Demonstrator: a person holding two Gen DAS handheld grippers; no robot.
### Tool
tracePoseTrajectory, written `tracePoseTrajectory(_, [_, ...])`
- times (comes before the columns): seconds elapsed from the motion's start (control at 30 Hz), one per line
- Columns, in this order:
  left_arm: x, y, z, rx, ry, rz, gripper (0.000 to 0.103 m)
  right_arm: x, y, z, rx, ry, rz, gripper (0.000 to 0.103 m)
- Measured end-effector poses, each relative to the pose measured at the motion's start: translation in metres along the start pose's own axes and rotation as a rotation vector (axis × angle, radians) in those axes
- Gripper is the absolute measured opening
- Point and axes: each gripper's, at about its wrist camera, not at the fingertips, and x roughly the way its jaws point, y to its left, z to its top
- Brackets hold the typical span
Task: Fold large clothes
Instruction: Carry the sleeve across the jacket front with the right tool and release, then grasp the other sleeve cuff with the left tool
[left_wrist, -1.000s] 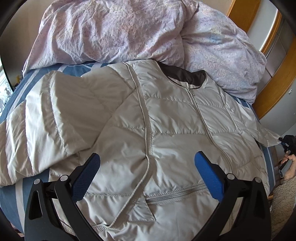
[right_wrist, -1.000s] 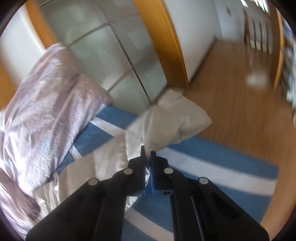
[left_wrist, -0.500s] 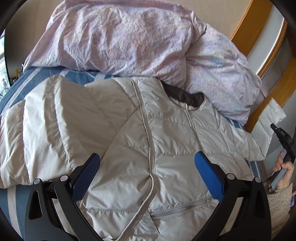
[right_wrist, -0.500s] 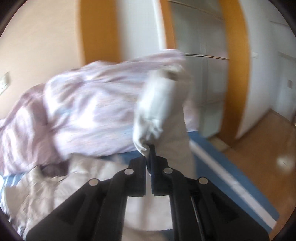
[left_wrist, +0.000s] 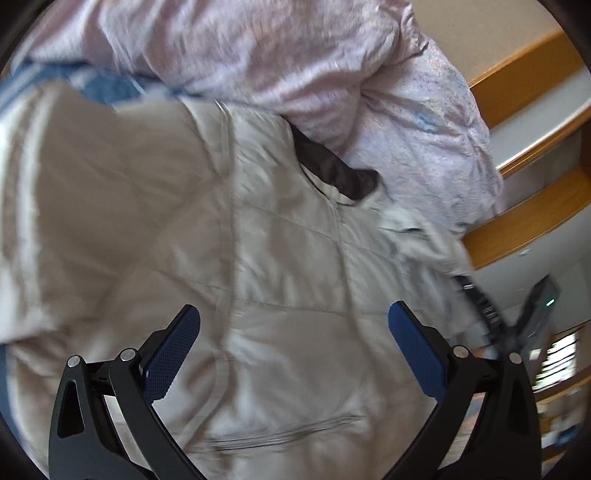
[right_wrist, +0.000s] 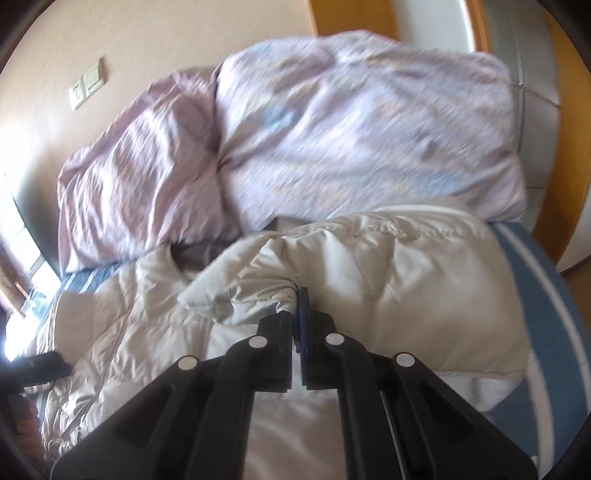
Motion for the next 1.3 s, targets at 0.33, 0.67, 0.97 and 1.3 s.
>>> tracePoseTrajectory(0.33, [0.072, -0.038, 0.01, -0.129, 0.122, -0.195, 0.092, 0.027, 0.05, -0.032, -0.13, 0.101, 0.094, 0.004])
tracePoseTrajectory(0.67, [0.079, -0.03, 0.016, -0.154, 0.099, -0.161, 0.041, 0.026, 0.073, -0.052, -0.249, 0.14, 0.095, 0.004])
tracePoseTrajectory(0.97, [0.088, -0.028, 0.011, -0.001, 0.082, 0.115, 0.03, 0.049, 0.095, -0.073, -0.359, 0.262, 0.052, 0.009])
tracePoseTrajectory(1.3, [0.066, -0.025, 0.009, 0.037, 0.012, 0.183, 0.044, 0.025, 0.094, -0.038, -0.253, 0.189, 0.15, 0.034])
